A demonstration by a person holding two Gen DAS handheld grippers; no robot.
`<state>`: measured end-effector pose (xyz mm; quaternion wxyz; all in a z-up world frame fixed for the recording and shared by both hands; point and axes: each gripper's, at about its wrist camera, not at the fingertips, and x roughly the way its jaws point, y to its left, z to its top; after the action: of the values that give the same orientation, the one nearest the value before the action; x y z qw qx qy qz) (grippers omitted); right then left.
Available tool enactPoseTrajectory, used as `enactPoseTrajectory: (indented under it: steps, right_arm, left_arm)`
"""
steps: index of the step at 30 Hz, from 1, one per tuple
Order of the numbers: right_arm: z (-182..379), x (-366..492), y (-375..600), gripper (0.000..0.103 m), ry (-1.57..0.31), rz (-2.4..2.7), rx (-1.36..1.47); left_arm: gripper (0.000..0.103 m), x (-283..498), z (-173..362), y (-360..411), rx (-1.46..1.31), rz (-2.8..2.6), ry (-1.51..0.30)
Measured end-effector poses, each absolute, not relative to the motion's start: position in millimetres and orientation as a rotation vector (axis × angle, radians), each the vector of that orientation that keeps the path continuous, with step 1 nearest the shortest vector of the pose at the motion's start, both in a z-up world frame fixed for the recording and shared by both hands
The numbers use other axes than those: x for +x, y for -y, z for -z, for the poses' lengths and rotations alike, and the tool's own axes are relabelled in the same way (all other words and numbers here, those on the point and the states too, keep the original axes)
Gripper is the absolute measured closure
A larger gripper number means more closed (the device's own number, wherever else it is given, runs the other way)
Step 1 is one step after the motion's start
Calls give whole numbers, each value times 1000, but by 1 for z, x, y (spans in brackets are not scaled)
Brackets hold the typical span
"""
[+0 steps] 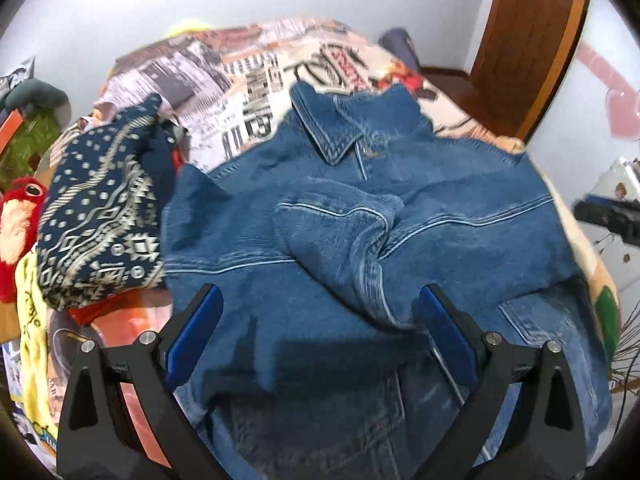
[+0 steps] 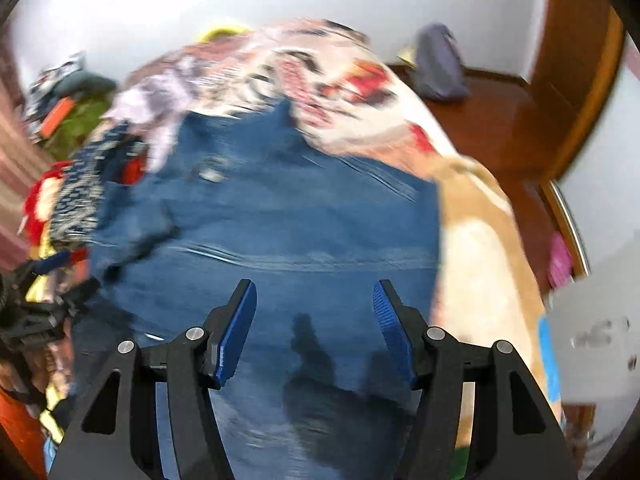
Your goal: Fold large clothes
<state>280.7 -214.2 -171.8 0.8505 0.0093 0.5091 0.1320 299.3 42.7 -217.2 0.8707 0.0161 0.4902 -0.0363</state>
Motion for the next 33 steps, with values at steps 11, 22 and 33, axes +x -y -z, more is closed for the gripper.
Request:
enactPoseTrajectory:
  steps: [11,22,33]
  right_arm:
    - [249,270,252,39,-1217,-193,95]
    - [253,272,252,35,-1177,-218,99]
    - [248,269,252,35,-1184,-198,81]
  left_arm:
    - [0,321,273,-84,-93,7,-1146]
    - [16,275,267,-121,-274,7,-1091]
    - [69,276,248,-133,-407,47,-1032]
